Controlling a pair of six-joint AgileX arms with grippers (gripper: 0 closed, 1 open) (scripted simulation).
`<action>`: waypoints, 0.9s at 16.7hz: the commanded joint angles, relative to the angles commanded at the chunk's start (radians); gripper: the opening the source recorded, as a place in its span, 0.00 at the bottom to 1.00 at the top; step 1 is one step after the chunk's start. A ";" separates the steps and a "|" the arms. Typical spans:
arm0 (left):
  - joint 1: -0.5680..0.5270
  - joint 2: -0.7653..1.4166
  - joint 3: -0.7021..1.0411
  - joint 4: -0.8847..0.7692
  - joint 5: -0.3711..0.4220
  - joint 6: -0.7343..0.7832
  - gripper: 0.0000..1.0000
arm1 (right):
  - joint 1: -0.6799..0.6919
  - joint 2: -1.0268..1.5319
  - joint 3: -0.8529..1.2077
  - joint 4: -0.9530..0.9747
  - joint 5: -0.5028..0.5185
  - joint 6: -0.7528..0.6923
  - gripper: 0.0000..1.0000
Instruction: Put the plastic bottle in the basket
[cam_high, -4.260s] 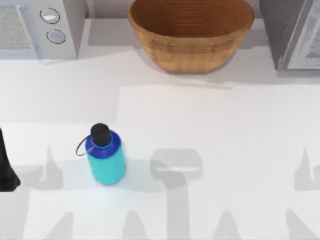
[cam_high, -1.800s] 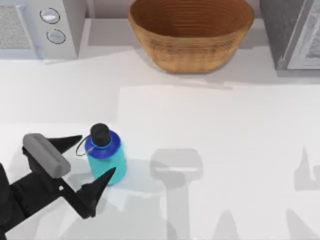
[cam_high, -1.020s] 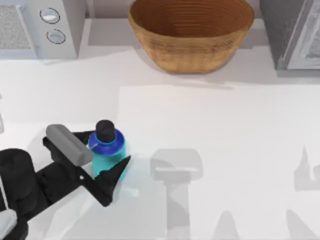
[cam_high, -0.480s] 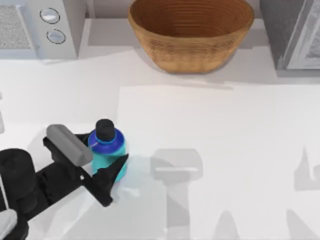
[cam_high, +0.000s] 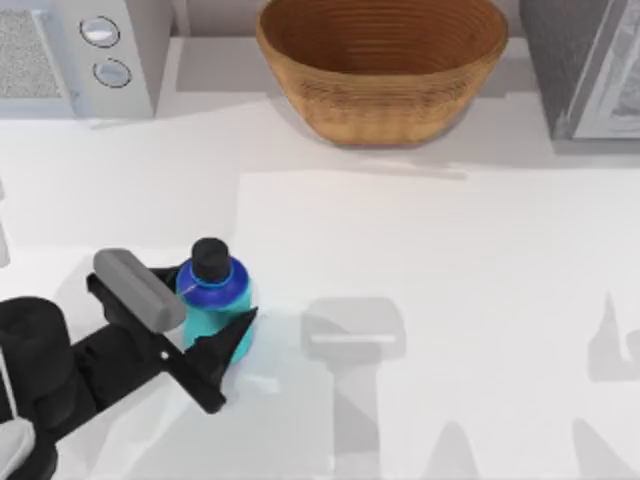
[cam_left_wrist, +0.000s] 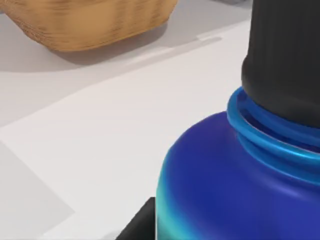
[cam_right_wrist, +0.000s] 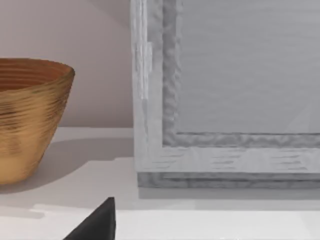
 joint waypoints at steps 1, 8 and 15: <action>0.000 -0.002 -0.001 0.000 0.000 0.001 0.00 | 0.000 0.000 0.000 0.000 0.000 0.000 1.00; 0.095 -0.203 -0.009 -0.209 0.140 0.098 0.00 | 0.000 0.000 0.000 0.000 0.000 0.000 1.00; 0.360 -0.742 -0.019 -0.803 0.383 0.275 0.00 | 0.000 0.000 0.000 0.000 0.000 0.000 1.00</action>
